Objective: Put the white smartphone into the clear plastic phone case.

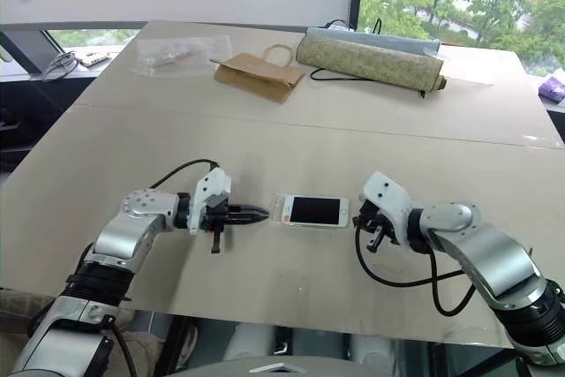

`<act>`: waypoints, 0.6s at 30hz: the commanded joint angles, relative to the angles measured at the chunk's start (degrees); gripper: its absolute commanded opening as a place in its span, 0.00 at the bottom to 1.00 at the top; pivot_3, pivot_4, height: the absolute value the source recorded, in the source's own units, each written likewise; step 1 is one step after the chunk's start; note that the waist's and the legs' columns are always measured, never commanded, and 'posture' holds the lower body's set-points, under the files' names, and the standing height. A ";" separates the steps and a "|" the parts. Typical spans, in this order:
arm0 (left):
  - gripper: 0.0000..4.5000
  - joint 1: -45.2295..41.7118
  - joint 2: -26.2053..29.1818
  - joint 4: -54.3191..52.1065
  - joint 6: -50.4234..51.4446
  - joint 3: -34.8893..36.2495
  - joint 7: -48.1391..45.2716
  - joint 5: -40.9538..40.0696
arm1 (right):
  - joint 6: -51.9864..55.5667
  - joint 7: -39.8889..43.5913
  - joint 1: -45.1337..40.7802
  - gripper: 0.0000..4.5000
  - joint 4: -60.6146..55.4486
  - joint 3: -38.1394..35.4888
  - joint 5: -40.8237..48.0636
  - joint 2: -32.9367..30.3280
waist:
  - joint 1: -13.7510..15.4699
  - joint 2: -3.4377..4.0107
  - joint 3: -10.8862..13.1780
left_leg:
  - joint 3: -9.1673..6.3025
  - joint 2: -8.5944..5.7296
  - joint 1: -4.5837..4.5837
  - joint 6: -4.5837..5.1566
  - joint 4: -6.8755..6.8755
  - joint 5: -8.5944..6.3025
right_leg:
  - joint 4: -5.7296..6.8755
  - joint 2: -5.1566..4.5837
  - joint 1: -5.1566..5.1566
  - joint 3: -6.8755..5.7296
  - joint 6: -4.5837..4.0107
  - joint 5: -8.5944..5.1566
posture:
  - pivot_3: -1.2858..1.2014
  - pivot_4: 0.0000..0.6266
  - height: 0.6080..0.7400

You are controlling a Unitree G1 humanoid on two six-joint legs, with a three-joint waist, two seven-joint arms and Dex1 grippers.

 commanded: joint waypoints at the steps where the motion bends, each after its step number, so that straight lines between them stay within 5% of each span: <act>1: 0.01 -0.27 0.39 0.90 -0.50 -0.81 0.07 1.07 | -1.59 -0.06 -2.39 0.00 -0.37 1.63 0.33 1.19 | 0.03 0.00 0.00 | 0.00 0.00 0.00 0.00 0.01 0.00 | 0.00 0.00 0.00 0.00 0.01 0.00 | 0.52 0.24 1.00; 18: 0.01 -0.57 0.07 0.87 0.04 -0.91 1.16 1.57 | -6.87 2.18 -8.19 0.00 4.00 10.32 -3.35 2.58 | -0.05 -0.02 -0.02 | 0.00 0.01 0.06 0.00 0.04 0.00 | 0.06 0.01 0.00 0.00 0.00 0.00 | 0.52 0.24 1.00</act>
